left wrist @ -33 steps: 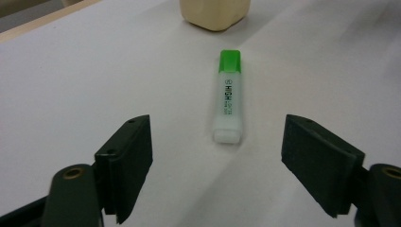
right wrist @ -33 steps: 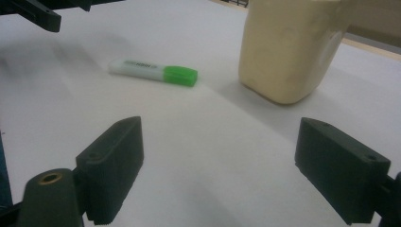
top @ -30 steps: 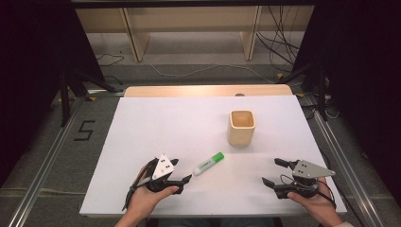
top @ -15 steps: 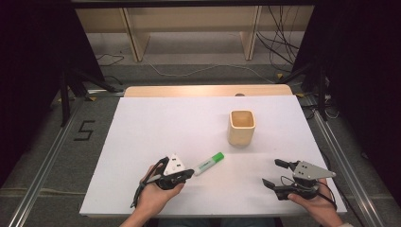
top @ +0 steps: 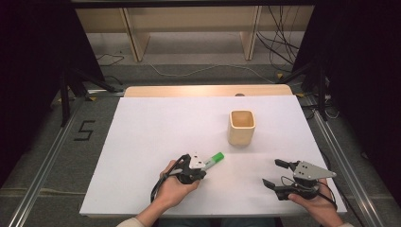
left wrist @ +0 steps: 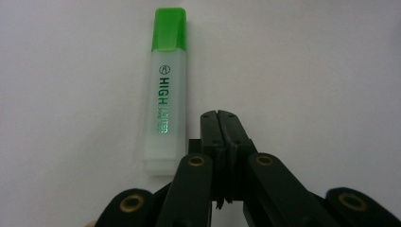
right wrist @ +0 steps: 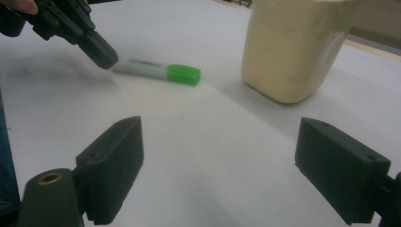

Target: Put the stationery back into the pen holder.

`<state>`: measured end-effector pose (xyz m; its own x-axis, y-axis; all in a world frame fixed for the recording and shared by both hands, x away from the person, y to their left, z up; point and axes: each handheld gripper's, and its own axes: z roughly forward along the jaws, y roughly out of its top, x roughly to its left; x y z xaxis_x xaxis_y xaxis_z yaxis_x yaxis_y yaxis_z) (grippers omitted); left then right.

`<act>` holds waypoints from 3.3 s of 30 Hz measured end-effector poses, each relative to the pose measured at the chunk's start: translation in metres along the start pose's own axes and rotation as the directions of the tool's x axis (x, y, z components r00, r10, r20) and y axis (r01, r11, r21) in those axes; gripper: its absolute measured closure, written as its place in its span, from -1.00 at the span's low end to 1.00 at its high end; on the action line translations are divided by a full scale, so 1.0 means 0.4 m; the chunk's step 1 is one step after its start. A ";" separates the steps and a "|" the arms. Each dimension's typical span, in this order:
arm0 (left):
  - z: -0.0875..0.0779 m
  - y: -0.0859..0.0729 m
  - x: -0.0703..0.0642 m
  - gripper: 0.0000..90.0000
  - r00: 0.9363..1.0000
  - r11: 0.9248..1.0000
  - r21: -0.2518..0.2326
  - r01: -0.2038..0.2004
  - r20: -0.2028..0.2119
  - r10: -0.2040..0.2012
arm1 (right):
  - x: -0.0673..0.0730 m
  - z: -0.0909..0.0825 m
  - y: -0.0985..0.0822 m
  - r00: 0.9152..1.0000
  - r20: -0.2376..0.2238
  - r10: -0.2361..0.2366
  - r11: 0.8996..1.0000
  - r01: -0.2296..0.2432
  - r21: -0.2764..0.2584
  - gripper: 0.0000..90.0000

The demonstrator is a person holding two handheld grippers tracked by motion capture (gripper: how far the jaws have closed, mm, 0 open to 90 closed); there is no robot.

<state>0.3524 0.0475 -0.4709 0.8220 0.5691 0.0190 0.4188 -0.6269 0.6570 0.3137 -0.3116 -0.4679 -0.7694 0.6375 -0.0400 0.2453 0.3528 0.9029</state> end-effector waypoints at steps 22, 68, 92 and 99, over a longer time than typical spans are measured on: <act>0.024 0.005 0.041 1.00 0.996 0.995 0.096 -0.005 -0.089 0.013 | 0.002 0.000 0.000 1.000 -0.005 0.001 1.000 -0.001 0.002 -0.62; 0.001 0.026 0.085 0.66 0.988 0.989 0.133 -0.068 -0.129 0.085 | 0.003 0.003 -0.001 1.000 -0.011 -0.002 1.000 0.002 0.004 -0.62; 0.066 0.150 0.154 -0.16 0.940 0.885 0.318 -0.341 0.118 0.320 | 0.001 0.007 -0.001 1.000 -0.019 -0.001 1.000 0.002 0.008 -0.62; 0.072 0.148 0.159 -0.07 0.938 0.881 0.322 -0.346 0.131 0.320 | 0.002 0.008 0.000 1.000 -0.019 -0.003 1.000 0.004 0.010 -0.62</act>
<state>0.4406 0.0313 -0.4523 0.9559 0.2635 0.1295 0.2090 -0.9205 0.3302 0.3150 -0.3090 -0.4694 -0.7811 0.6234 -0.0351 0.2486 0.3622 0.8984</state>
